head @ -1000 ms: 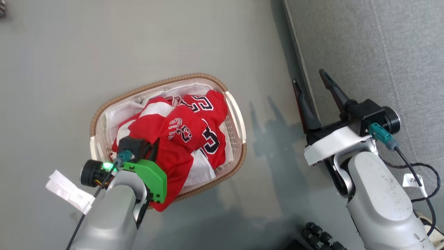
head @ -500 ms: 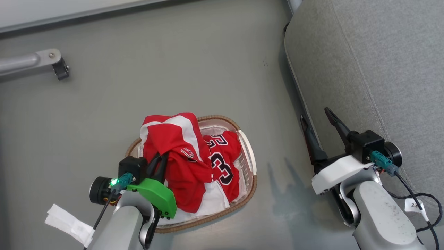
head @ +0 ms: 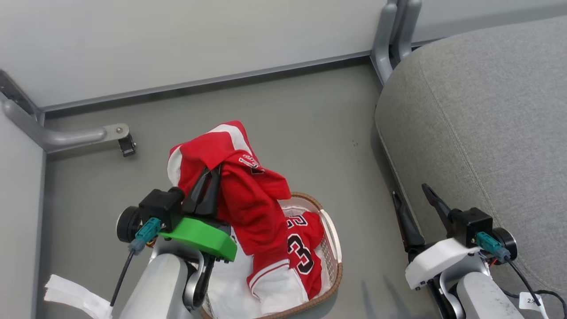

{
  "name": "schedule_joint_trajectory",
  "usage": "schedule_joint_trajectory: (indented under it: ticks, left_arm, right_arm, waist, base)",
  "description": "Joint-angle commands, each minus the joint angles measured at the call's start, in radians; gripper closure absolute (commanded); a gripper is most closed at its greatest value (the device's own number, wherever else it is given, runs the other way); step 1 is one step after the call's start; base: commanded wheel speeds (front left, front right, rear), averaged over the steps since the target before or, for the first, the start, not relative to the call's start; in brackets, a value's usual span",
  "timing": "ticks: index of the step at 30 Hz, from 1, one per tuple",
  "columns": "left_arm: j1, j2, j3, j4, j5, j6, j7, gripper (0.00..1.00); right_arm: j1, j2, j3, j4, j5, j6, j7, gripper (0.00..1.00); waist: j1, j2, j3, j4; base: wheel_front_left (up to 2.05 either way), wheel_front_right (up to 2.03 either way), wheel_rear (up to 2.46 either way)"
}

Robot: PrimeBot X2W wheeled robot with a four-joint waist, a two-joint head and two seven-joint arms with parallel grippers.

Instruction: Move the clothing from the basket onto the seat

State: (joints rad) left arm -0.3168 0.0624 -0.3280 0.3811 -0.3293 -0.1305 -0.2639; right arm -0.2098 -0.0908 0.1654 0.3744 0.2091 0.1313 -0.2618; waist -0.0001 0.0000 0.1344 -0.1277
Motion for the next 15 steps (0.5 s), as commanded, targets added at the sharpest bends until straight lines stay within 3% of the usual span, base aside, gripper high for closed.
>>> schedule_joint_trajectory:
  ticks: [1,15]
  left_arm:
    - [-0.005,-0.002,0.002,-0.028,0.001,0.000,-0.001,1.00]
    - [-0.128,-0.009,-0.020,-0.220,-0.014,0.000,-0.001,1.00]
  right_arm:
    - [0.019,-0.001,-0.001,0.001,0.001,-0.001,-0.005,0.00]
    - [0.066,0.011,0.034,0.019,0.013,-0.001,-0.005,0.00]
  waist:
    - [0.0001,0.0000,-0.056,0.028]
    - [0.0001,0.0000,-0.082,0.052]
  base:
    - [0.00,0.00,0.00]
    - [0.00,0.00,0.00]
